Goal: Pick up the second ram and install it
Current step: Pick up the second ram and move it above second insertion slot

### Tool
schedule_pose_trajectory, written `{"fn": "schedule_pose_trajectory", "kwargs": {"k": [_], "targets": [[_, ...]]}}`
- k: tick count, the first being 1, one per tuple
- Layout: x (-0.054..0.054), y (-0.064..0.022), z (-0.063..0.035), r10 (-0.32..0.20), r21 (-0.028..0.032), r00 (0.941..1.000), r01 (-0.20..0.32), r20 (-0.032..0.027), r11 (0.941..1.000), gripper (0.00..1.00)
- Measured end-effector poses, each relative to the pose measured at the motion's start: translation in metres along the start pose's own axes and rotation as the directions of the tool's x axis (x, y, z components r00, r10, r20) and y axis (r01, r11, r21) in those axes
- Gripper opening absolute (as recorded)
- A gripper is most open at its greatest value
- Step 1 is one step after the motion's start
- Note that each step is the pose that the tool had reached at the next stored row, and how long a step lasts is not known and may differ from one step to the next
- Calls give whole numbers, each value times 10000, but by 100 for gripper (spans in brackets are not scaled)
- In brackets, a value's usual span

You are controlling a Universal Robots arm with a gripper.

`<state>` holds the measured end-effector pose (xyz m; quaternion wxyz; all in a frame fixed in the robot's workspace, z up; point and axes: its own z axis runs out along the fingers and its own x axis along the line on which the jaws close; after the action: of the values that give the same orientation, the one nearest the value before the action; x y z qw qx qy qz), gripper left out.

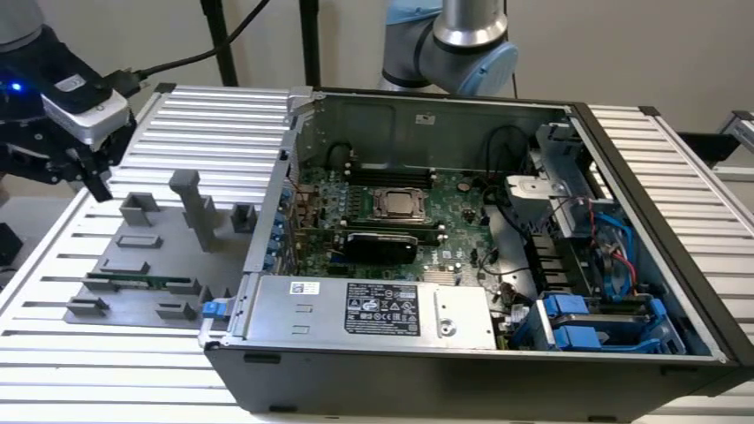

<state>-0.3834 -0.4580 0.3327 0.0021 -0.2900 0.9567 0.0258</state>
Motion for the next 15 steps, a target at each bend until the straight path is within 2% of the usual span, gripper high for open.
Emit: {"fn": "schedule_pose_trajectory", "kwargs": {"k": [4,8,11,15], "targets": [[1,-2,29,-734,-13,9973,734,-31,9973,0],[1,-3,58,-1452,-26,9894,1452,-61,9894,0],[2,-4,78,-1984,-36,9801,1984,-81,9801,0],[2,-5,102,-2694,-46,9630,2693,-110,9630,0]]}}
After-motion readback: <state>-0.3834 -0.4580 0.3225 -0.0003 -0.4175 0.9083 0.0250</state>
